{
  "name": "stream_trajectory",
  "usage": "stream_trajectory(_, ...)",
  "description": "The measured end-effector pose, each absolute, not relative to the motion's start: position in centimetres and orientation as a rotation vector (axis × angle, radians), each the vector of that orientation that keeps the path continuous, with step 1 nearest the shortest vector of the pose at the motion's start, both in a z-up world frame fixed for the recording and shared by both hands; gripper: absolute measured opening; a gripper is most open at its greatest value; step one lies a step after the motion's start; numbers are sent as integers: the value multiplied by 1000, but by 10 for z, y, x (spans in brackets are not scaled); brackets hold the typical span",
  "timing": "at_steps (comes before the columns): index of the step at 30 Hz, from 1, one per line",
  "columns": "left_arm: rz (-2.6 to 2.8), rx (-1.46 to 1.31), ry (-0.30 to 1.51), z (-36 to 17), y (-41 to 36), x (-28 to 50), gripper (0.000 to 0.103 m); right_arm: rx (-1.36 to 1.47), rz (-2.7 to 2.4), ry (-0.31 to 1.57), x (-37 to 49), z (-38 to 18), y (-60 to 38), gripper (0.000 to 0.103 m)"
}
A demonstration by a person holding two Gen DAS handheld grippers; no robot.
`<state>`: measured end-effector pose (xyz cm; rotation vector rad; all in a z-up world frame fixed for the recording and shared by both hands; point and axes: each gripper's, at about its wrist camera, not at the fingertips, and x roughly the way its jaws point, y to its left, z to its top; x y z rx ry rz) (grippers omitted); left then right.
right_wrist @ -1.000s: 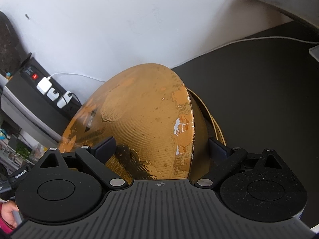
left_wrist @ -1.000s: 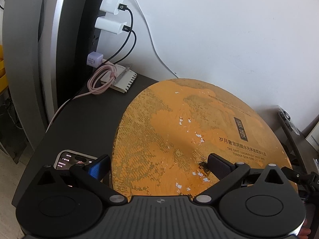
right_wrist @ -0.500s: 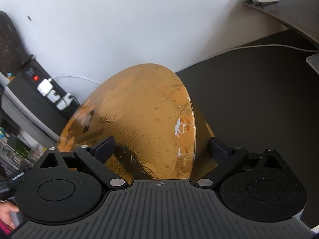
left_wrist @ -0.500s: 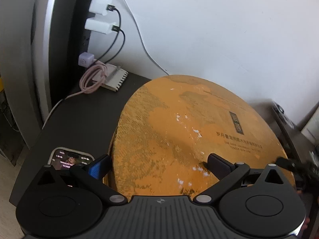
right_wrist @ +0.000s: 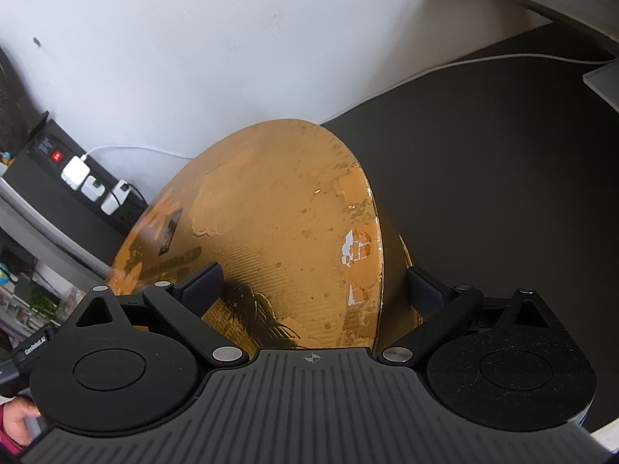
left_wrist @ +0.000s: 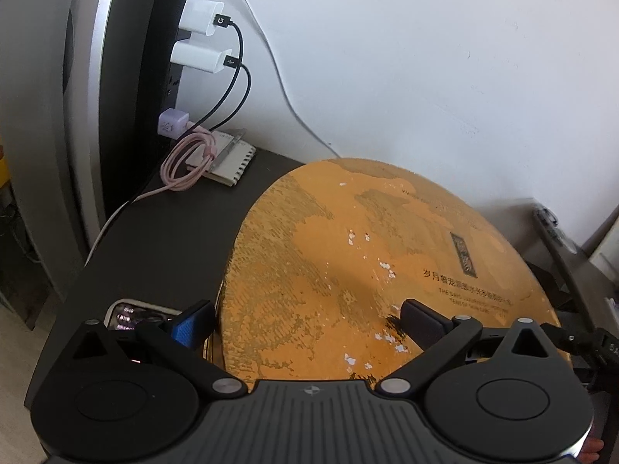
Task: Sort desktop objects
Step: 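Lower the gold lid onto the box rim with both tools, then press the gold lid down onto the box with both tools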
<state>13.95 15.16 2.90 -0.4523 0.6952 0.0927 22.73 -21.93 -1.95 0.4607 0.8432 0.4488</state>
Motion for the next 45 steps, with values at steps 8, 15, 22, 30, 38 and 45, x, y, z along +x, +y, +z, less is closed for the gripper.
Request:
stream_trajectory(8, 123, -440, 655, 42, 166, 111, 101, 529, 395, 768, 209, -15, -246, 101)
stream_trajectory(15, 97, -534, 666, 28, 168, 103, 102, 527, 337, 739, 172, -11, -255, 103)
stream_trajectory(22, 86, -565, 660, 23, 169, 98, 101, 692, 295, 730, 158, -30, -252, 103)
stream_trajectory(30, 52, -553, 665, 20, 166, 107, 100, 669, 341, 740, 171, -42, -237, 99)
stream_trajectory(38, 25, -554, 695, 15, 167, 116, 98, 566, 335, 761, 178, -41, -220, 98)
stream_trajectory(45, 36, -579, 710, 4, 174, 114, 99, 546, 344, 716, 169, -22, -220, 98)
